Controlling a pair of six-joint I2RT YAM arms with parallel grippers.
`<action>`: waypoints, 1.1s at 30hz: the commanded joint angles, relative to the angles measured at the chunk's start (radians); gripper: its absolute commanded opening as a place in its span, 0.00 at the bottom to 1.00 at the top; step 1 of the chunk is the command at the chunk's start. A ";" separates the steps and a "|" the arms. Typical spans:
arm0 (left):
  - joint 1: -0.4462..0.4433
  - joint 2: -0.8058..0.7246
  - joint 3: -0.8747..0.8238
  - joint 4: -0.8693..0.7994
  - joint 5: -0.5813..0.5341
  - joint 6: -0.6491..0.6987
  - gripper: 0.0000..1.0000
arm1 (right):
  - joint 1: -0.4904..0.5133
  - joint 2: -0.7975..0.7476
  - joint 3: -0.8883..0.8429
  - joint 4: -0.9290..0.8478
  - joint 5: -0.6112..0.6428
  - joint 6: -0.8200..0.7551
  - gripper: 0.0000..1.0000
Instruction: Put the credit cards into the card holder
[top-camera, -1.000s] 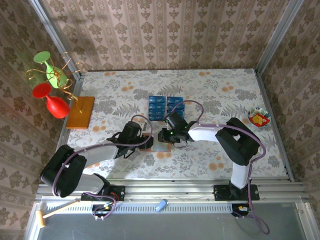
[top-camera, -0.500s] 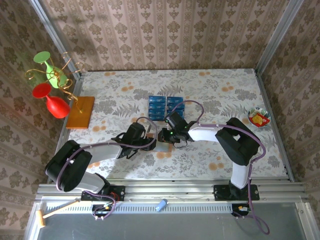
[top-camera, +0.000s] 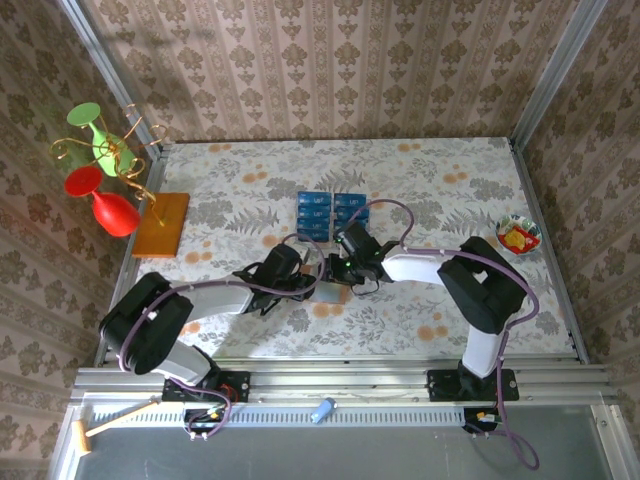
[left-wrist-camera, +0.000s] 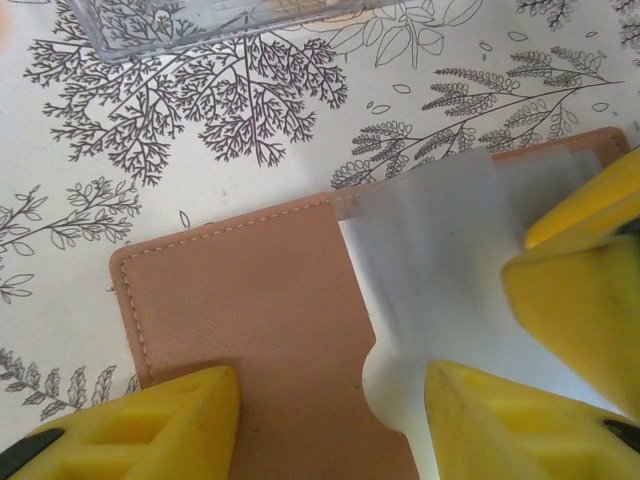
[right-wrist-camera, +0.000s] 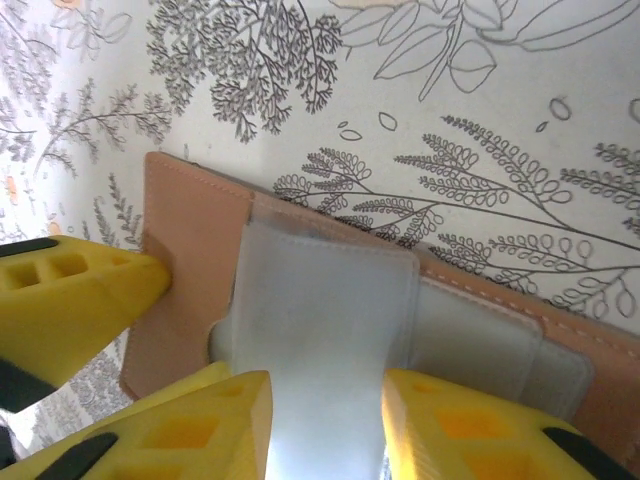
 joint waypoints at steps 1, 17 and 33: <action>-0.012 0.037 -0.009 -0.089 -0.001 0.015 0.53 | -0.013 -0.059 -0.025 -0.016 0.003 0.014 0.40; -0.014 0.021 -0.012 -0.083 -0.005 0.010 0.53 | -0.021 -0.028 -0.059 0.020 0.001 0.024 0.35; -0.019 -0.068 -0.056 -0.024 -0.007 0.001 0.65 | -0.002 0.036 -0.027 0.060 -0.033 0.047 0.13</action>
